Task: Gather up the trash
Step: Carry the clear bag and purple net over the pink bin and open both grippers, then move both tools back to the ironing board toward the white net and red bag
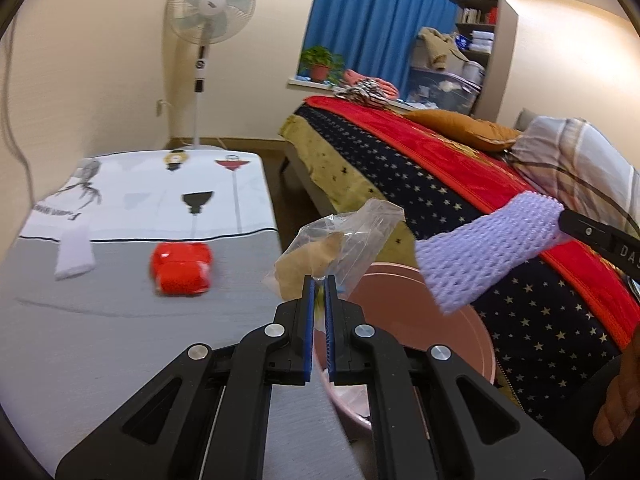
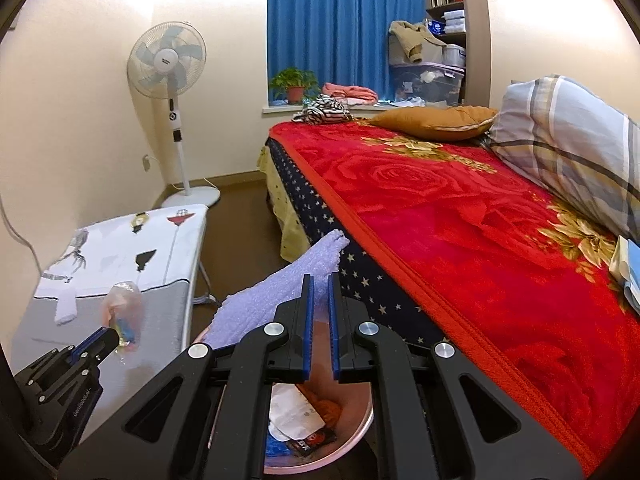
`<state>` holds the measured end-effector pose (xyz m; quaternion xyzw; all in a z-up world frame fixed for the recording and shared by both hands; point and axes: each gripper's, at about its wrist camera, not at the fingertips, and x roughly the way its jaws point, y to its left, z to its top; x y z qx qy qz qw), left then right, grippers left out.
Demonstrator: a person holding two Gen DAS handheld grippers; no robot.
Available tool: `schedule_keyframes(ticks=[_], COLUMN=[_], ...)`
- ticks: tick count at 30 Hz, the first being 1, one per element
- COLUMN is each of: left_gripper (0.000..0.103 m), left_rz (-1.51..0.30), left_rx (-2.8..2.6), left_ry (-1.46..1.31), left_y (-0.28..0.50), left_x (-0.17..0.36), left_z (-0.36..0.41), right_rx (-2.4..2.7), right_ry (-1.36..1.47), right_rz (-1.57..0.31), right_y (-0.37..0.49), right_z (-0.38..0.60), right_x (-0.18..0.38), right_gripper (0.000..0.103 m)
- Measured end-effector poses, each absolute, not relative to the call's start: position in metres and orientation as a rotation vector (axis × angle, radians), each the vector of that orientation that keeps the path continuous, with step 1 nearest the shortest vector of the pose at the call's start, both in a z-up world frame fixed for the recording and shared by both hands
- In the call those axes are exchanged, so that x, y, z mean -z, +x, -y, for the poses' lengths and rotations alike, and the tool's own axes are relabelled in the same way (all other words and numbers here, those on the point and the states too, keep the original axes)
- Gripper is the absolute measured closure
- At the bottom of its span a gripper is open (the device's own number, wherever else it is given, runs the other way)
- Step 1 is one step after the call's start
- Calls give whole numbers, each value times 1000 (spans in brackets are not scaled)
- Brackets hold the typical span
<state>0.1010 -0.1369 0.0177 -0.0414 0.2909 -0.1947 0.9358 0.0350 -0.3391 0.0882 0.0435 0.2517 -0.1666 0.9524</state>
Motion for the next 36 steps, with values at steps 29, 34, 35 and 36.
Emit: schedule_keyframes(ticks=[29,34,35,36], left_gripper=[66,66,67,67], left_rz=[-707,-691,-688,-685], left_rx=[455,408,397,388], left_ry=[-96,-105,-108,-111], left_y=[128,127,127,127], left_x=[17,16,15,15], left_z=[155,132,126,122], right_rx=[360,295,281,268], right_ry=[157,173,178,180], right_rz=[-550,-533,-533,-534], right_y=[55,59,61,62], right_z=[347,333,329,325], right_x=[-66,-66,-66,-65], right_gripper=[59,59,59,59])
